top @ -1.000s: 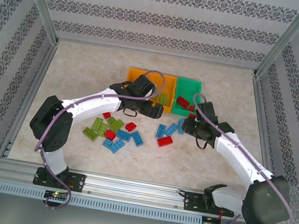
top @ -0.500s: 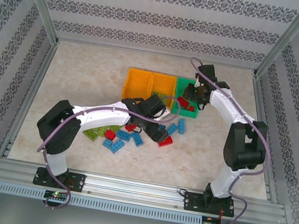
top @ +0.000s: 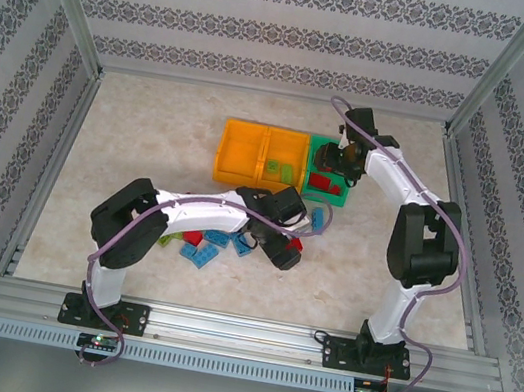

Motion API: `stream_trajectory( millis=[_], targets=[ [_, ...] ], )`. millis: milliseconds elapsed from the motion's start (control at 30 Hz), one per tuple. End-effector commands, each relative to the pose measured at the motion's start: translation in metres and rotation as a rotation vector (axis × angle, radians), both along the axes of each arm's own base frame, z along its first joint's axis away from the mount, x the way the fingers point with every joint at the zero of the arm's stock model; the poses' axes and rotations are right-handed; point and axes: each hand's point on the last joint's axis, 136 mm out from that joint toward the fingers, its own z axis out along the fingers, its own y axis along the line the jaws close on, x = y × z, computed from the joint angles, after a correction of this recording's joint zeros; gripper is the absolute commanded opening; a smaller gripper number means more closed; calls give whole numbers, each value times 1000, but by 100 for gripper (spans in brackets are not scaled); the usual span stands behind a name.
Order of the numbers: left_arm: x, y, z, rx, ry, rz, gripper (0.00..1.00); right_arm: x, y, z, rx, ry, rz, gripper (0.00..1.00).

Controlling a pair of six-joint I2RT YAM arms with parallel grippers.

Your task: Sort the legos into containers by color

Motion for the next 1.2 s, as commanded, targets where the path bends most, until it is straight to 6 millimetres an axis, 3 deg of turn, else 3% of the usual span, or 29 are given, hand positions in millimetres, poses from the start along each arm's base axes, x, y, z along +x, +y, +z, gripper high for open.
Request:
stream_trajectory(
  millis=[0, 267, 500, 800, 1167],
  targets=[
    [0, -1, 0, 35, -28, 10, 92, -8, -4, 30, 44, -60, -23, 64],
    [8, -1, -9, 55, -49, 41, 92, -45, -25, 43, 28, -124, -84, 70],
    [-4, -13, -14, 30, -4, 19, 91, -69, -54, 39, 34, -119, -151, 71],
    [-10, -31, -19, -7, 23, 30, 90, -78, -66, 36, 44, -118, -177, 71],
    [-6, -39, -26, 20, 8, 74, 86, -83, -70, 25, 49, -101, -187, 71]
  ],
)
